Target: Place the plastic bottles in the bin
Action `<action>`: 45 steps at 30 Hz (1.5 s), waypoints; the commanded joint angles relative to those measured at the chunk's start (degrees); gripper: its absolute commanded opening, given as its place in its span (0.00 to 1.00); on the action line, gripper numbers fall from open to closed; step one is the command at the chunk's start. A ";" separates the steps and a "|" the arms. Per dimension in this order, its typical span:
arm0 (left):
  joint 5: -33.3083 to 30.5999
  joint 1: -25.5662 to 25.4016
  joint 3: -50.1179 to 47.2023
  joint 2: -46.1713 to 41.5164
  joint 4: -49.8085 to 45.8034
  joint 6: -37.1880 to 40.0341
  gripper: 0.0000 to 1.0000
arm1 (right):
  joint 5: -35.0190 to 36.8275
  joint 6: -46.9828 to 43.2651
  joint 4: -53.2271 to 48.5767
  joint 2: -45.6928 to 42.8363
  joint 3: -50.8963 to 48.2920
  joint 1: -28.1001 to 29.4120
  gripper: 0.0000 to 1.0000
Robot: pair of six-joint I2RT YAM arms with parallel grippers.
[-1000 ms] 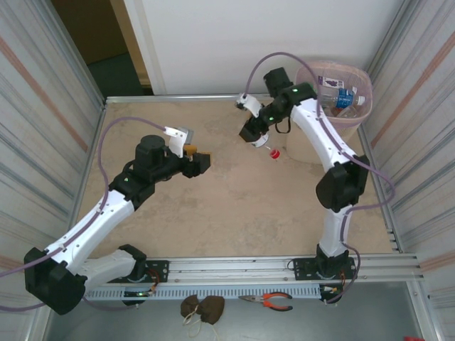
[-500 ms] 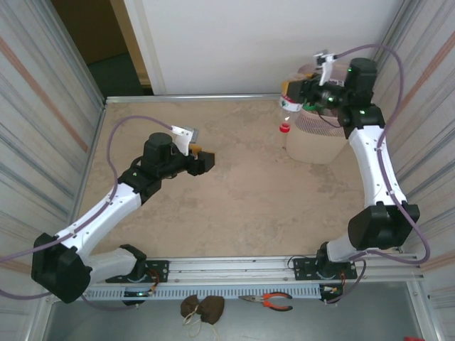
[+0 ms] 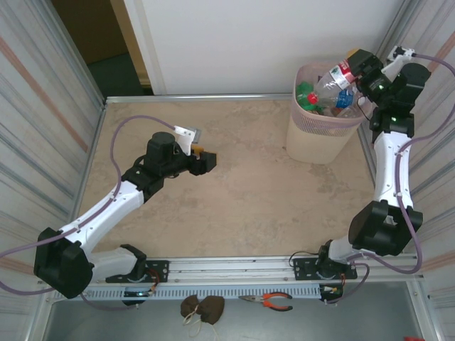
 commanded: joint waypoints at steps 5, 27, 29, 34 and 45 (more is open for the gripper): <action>-0.28 0.68 1.22 -1.31 1.50 0.28 0.69 | 8.15 -4.51 -11.43 -1.54 -0.12 -1.72 0.35; 0.06 0.75 0.80 -1.40 1.78 0.13 0.69 | 11.46 -16.55 -24.99 5.40 1.71 2.46 0.71; 0.00 0.77 0.70 -1.55 1.84 0.08 0.69 | 12.77 -18.36 -26.87 5.62 4.21 2.19 0.75; -0.09 0.75 0.52 -1.76 1.94 0.02 0.69 | 16.17 -21.77 -30.11 5.99 10.12 1.25 0.79; -0.45 0.80 -0.26 -2.12 2.39 -0.13 0.69 | 13.39 -27.53 -34.85 9.03 14.96 2.64 0.45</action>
